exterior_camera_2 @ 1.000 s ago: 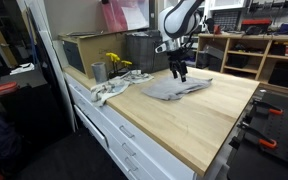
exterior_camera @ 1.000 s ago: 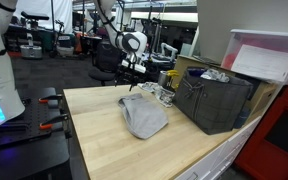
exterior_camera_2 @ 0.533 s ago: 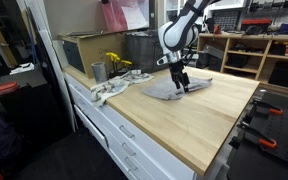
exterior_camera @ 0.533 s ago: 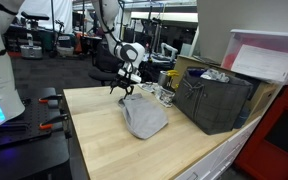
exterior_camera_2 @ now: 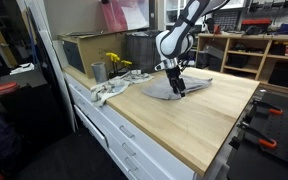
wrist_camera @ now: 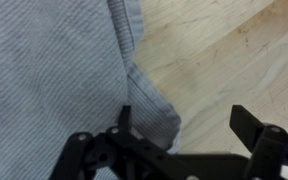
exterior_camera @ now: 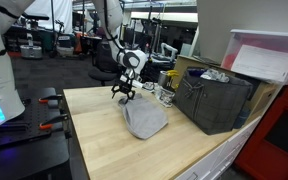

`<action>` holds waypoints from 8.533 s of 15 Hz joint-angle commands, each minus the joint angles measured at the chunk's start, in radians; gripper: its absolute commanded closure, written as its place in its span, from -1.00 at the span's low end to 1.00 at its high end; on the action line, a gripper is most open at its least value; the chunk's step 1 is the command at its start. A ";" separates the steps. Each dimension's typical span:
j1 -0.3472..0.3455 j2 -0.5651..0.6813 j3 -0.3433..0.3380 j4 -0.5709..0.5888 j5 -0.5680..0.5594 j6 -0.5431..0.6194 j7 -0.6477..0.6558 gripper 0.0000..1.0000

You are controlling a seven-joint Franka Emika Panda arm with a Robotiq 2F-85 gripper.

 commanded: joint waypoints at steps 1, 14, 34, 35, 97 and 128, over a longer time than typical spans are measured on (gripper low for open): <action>-0.009 0.040 0.000 0.057 -0.001 0.007 0.014 -1.00; -0.026 -0.009 0.009 -0.051 0.015 0.041 0.062 -1.00; -0.054 -0.222 0.055 -0.228 0.078 0.012 0.022 -1.00; -0.054 -0.240 0.052 -0.227 0.082 0.009 0.017 -1.00; 0.151 -0.343 0.014 -0.139 -0.238 -0.359 0.251 0.44; -0.018 0.182 0.034 0.504 0.057 -0.234 0.005 -1.00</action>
